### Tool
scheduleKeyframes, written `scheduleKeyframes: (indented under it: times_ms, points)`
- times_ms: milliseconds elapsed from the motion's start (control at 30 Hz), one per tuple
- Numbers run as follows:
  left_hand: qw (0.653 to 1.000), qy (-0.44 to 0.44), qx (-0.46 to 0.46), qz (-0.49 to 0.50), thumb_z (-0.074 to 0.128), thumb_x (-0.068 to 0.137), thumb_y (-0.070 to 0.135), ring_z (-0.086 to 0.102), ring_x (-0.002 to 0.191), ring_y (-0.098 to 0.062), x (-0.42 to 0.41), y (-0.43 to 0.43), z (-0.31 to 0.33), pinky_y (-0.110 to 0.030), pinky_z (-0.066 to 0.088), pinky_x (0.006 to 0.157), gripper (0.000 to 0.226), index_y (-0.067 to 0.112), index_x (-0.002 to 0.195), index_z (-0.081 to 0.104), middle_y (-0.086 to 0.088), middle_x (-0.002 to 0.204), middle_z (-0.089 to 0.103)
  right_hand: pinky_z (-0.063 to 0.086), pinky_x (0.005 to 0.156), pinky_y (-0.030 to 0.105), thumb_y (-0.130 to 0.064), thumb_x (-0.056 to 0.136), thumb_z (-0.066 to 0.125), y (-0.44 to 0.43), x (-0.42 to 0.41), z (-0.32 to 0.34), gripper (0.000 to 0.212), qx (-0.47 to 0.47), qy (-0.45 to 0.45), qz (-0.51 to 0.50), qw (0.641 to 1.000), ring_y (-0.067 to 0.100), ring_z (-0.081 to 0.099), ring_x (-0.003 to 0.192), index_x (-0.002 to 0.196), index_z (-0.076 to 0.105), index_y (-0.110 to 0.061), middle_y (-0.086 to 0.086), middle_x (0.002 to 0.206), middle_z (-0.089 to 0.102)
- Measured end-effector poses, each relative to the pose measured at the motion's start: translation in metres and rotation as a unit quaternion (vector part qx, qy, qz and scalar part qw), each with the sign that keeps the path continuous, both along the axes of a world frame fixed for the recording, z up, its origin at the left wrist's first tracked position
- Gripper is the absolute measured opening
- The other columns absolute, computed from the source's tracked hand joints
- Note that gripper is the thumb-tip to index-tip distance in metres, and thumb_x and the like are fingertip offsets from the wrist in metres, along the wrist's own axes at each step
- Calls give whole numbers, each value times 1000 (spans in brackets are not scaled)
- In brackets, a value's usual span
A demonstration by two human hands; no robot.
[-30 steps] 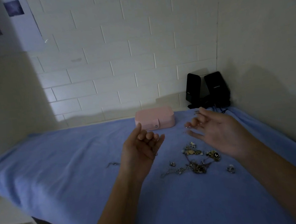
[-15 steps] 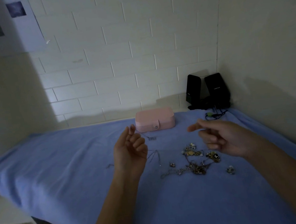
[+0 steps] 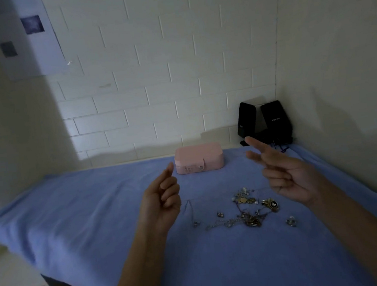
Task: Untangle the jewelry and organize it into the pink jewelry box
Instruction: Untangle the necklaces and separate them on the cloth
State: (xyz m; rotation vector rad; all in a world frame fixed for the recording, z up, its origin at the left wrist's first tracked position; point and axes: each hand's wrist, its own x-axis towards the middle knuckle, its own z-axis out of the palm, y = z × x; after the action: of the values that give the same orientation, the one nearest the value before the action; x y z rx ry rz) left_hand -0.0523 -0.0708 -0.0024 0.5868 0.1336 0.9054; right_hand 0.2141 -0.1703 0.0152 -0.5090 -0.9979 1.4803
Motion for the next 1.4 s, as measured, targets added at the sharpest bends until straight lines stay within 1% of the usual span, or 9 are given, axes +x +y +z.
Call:
scheduleKeyframes:
  times_ms: [533,633,767,867,967,1033,1233,1333,1400]
  points:
    - [942,327,-4,72,35,99,6,31,35,-3,-2,73,-1,-11,24,31,27,10,108,60,5,49,41,23,34,13,7,98,31,93,-45,8,40,-144,-165,-136,966,2,22,36,123,54,-13,-4,119,59]
    - [857,484,90,155,44,94,1,52,53,-13,4,86,-11,-18,49,45,25,-2,111,62,-6,66,56,23,35,14,8,97,32,110,-47,1,40,-144,-232,-165,948,3,22,39,122,55,-13,1,124,58]
    - [596,695,334,226,61,88,19,60,101,-25,-4,82,-17,-29,46,87,32,6,117,61,-9,108,64,33,37,17,1,96,44,120,-55,-8,31,-154,-379,-218,886,8,35,44,122,59,-7,6,74,58]
    - [550,689,439,172,70,81,37,56,92,-11,-24,53,-11,-20,39,75,28,19,101,65,3,100,61,44,51,20,-4,93,52,124,-60,-15,20,-150,-523,-241,803,20,55,67,111,59,-3,10,84,56]
    - [515,669,532,61,78,69,45,53,91,-3,-51,30,-19,-11,39,78,33,32,95,62,10,101,56,43,72,26,-14,89,58,127,-63,-28,34,-80,-727,-287,619,31,49,107,121,55,-5,18,121,48]
    - [510,636,575,68,78,68,48,51,94,3,-64,28,-28,-7,37,82,30,40,88,58,15,101,54,42,89,33,-21,87,61,121,-75,-30,40,-26,-760,-310,571,32,40,117,125,52,-13,14,128,40]
    - [524,615,575,126,61,89,31,53,78,2,-76,23,-34,-11,39,70,11,30,78,57,16,80,58,37,70,3,-31,82,71,100,-105,-24,34,72,-746,-89,656,2,49,93,113,64,-18,-8,107,58]
    - [594,608,512,125,52,95,29,54,66,0,-79,25,-25,-16,42,67,21,21,75,56,16,69,63,38,64,1,-28,84,70,100,-104,-28,22,65,-725,-101,678,-2,48,77,101,66,-17,-15,88,54]
    - [726,540,401,141,46,98,19,51,56,-12,-76,25,-14,-28,50,70,29,11,70,48,4,55,56,39,64,2,-25,86,68,101,-102,-31,11,66,-711,-98,693,-2,50,73,92,66,-16,-13,85,57]
